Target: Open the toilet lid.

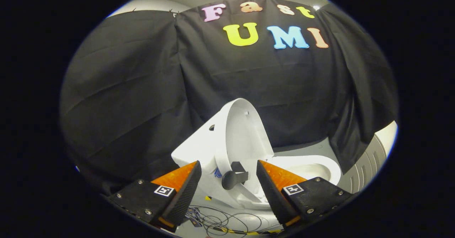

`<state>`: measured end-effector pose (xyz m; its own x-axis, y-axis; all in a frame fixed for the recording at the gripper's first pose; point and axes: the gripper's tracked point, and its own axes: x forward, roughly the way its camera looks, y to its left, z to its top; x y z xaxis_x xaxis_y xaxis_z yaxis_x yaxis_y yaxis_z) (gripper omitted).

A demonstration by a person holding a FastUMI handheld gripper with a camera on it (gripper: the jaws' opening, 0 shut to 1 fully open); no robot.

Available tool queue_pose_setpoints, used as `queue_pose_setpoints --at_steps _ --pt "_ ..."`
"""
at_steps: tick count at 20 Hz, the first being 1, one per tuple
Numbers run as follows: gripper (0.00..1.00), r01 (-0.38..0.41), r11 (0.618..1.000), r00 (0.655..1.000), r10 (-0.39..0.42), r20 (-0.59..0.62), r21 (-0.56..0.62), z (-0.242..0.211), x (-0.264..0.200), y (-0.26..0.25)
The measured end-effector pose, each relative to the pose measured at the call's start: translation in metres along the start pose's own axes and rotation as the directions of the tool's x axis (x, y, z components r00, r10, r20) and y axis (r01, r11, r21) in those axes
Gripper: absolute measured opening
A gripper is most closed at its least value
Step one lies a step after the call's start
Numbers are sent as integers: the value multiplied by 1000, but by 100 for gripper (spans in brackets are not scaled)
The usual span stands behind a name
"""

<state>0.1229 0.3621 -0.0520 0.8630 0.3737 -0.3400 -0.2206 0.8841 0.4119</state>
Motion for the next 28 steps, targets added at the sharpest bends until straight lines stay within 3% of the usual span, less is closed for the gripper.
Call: queue_pose_setpoints --at_steps 2,6,12,17,21,28 --pt "96 -24 1000 997 25 72 -7 30 -13 -10" --pt "96 47 996 985 -34 171 -75 78 -38 -68" --pt "96 151 986 946 -123 301 -73 130 -80 -162" --pt "96 227 974 904 -207 375 -9 143 -122 -246" --pt "96 315 947 881 -270 389 -56 139 -155 -298" --pt "96 306 949 882 -254 397 -72 117 -199 -343"
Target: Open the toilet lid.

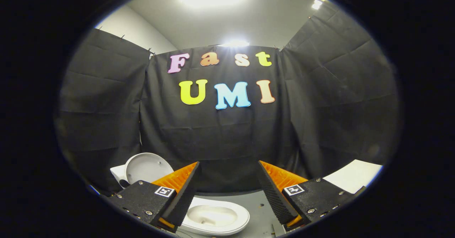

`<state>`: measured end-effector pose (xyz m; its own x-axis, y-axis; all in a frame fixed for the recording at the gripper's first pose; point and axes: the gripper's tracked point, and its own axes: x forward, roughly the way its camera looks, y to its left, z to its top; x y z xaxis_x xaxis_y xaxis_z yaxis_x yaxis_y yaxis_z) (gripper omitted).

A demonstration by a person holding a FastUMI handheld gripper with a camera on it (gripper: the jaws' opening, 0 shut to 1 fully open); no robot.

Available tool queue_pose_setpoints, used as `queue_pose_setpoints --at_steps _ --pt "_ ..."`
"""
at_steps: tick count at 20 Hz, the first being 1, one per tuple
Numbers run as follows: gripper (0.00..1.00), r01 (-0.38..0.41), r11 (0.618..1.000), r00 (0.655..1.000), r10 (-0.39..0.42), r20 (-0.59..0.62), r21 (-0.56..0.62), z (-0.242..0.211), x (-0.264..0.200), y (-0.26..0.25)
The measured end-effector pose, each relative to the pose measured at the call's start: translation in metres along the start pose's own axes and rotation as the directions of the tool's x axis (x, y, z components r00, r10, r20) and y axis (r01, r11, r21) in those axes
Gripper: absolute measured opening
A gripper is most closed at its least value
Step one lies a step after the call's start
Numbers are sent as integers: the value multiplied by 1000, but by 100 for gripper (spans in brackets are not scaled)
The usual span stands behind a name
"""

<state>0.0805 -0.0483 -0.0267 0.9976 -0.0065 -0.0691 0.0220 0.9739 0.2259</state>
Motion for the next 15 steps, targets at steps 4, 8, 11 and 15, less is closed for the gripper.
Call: queue_pose_setpoints --at_steps 4,8,11,15 --pt "96 1 1000 999 0 -42 16 -25 -19 -13" --pt "96 2 998 995 -9 -99 -68 -55 -32 -19" --pt "96 5 996 993 -16 -113 -93 -54 -42 -17" --pt "96 -7 996 996 0 -88 -84 -41 -49 0"
